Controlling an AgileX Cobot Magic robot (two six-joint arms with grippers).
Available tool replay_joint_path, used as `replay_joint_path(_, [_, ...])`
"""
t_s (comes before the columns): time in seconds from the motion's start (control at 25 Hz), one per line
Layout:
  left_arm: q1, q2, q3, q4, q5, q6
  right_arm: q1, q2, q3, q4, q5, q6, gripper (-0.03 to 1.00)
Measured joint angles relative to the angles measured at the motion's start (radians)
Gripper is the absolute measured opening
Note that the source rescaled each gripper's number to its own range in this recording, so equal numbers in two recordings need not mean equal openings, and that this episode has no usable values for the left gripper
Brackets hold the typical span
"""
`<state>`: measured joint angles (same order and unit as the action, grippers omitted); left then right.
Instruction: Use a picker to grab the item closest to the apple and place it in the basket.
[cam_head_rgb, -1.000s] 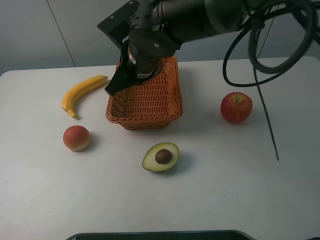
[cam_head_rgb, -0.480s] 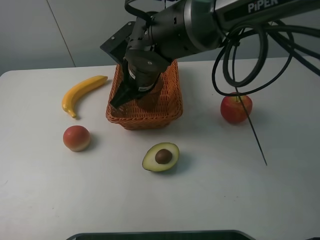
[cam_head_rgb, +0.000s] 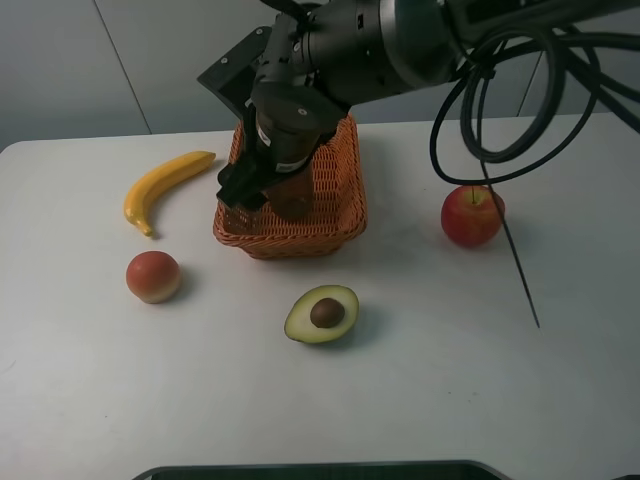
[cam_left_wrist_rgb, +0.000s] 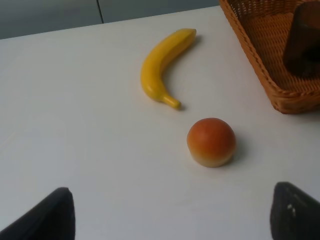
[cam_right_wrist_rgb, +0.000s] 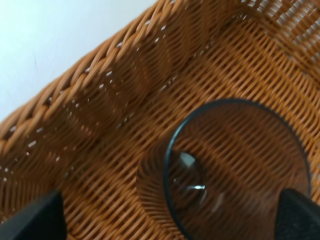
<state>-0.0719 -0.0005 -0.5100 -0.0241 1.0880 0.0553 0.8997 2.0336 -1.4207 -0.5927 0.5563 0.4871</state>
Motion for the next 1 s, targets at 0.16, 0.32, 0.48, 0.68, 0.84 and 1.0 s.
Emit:
replay_joint_path(0.16, [0.0, 0.0, 0.0, 0.0, 0.0, 0.0, 0.0, -0.042, 0.0, 0.005, 0.015, -0.002, 0.96])
replay_joint_path(0.32, [0.0, 0.0, 0.0, 0.0, 0.0, 0.0, 0.0, -0.091, 0.0, 0.009, 0.056, -0.002, 1.0])
replay_joint_path(0.48, [0.0, 0.0, 0.0, 0.0, 0.0, 0.0, 0.0, -0.148, 0.0, 0.036, 0.107, -0.004, 1.0])
replay_joint_path(0.68, [0.0, 0.0, 0.0, 0.0, 0.0, 0.0, -0.009, -0.228, 0.002, 0.087, 0.16, -0.016, 1.0])
replay_joint_path(0.84, [0.0, 0.0, 0.0, 0.0, 0.0, 0.0, -0.065, -0.31, 0.052, 0.123, 0.179, -0.034, 1.0])
replay_joint_path(1.0, [0.0, 0.0, 0.0, 0.0, 0.0, 0.0, -0.154, -0.403, 0.136, 0.141, 0.234, -0.047, 1.0])
